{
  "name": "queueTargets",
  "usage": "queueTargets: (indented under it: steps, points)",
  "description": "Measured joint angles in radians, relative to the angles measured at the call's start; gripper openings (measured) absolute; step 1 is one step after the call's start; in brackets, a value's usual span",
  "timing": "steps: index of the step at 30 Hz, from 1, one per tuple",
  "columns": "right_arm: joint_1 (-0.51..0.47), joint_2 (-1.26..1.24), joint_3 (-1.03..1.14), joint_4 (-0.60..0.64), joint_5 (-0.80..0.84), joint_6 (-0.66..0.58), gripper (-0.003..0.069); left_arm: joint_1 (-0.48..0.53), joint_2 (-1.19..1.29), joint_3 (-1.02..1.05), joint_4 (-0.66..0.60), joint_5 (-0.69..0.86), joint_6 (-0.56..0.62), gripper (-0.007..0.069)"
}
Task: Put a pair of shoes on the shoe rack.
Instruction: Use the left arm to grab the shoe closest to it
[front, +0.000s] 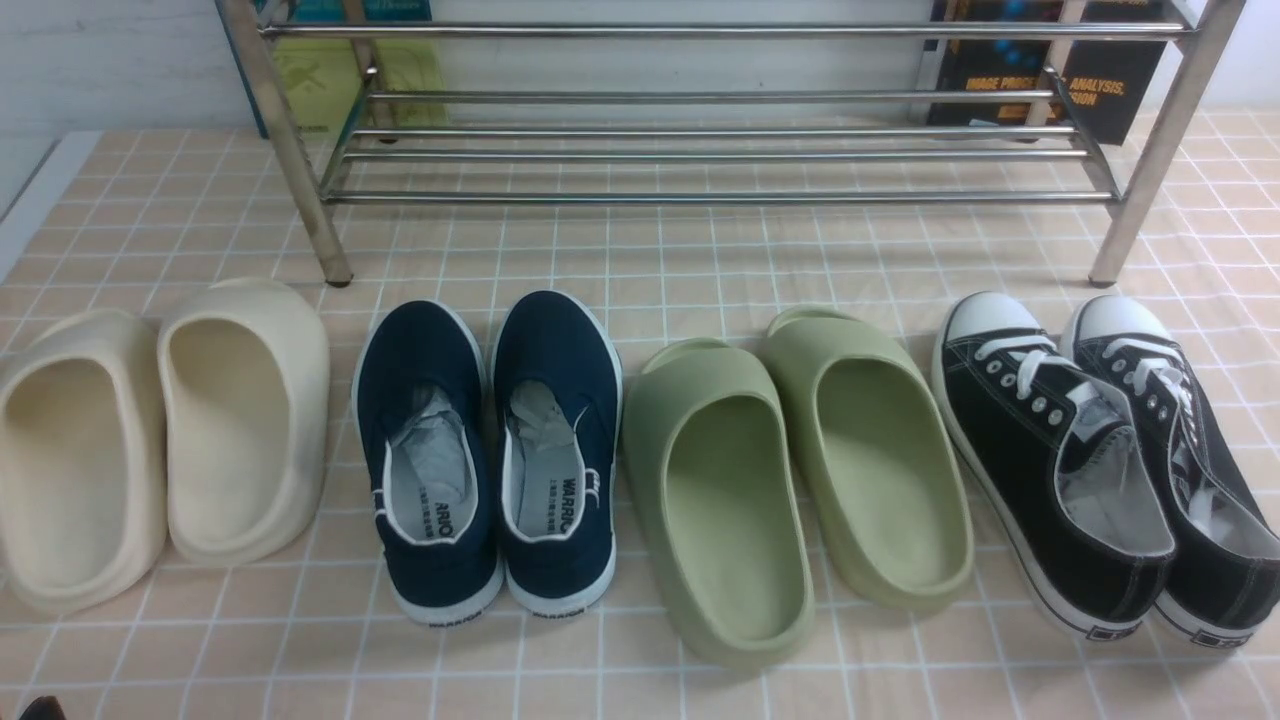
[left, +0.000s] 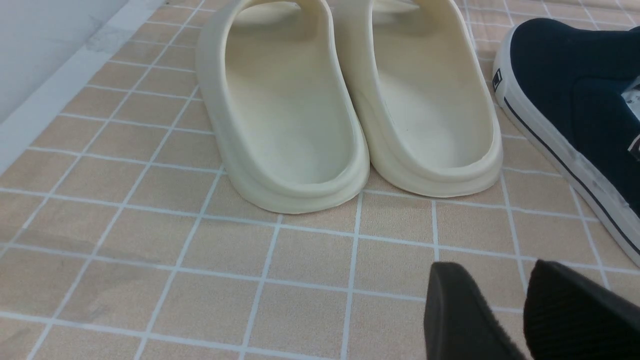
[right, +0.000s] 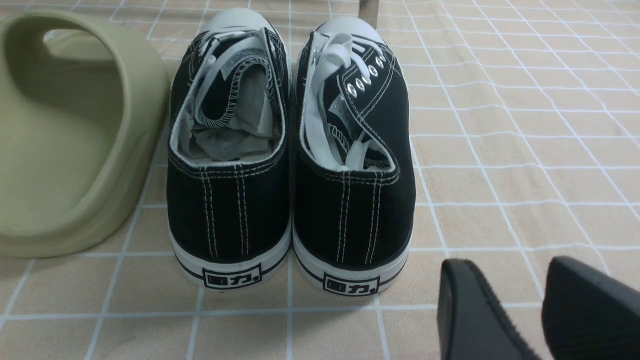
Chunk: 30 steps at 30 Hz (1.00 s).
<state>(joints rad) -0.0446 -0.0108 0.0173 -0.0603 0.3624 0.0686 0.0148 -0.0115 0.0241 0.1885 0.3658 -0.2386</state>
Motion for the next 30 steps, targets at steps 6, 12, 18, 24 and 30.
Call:
queueTargets:
  steps: [6,12,18,24,30]
  points:
    - [0.000,0.000,0.000,0.000,0.000,0.000,0.0239,0.000,0.000,0.000,0.002,0.001,0.000,0.0239]
    - [0.000,0.000,0.000,-0.001,0.000,0.000,0.0239,0.000,0.000,0.000,0.002,0.001,0.000,0.0239]
    - [0.000,0.000,0.000,-0.001,0.000,0.000,0.0239,0.000,0.000,0.000,0.002,0.001,0.000,0.0239]
    - [0.000,0.000,0.000,-0.001,0.000,0.000,0.0239,0.000,0.000,0.000,0.003,0.001,0.000,0.0239]
    - [0.000,0.000,0.000,-0.001,0.000,0.000,0.0239,0.000,0.000,0.000,0.023,0.001,-0.039,0.0239]
